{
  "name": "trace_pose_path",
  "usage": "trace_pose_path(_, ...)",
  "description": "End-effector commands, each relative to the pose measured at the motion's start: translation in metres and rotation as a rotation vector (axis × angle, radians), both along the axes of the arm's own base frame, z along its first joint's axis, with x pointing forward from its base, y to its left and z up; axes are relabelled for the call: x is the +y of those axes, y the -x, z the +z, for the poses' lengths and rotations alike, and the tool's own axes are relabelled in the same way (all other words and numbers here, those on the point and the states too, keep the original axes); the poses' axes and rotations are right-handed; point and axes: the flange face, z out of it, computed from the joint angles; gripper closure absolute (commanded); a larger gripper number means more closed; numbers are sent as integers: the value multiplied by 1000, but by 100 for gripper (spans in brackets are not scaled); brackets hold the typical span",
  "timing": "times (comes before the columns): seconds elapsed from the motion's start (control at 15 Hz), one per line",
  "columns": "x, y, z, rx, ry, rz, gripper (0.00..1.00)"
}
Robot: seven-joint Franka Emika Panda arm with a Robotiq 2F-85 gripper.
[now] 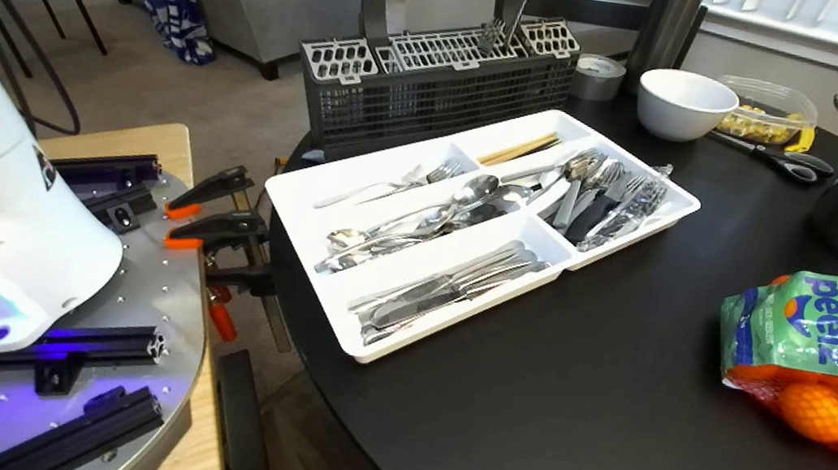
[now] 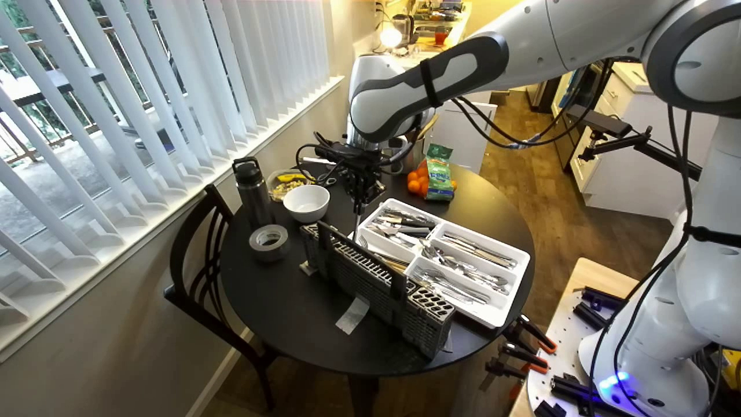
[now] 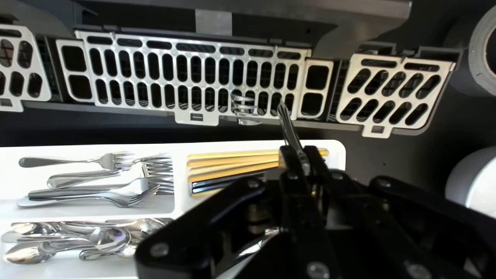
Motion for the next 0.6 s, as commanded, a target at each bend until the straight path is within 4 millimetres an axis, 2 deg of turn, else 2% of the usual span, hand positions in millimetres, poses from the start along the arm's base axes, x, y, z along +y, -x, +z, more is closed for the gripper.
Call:
trace_pose_path(0.0,1,18,16,-82,35,33,98)
trace_pose_path(0.27,3,29,31,-106,41,44,98)
trace_pose_path(0.53,9,41,58,-133,48,66,98)
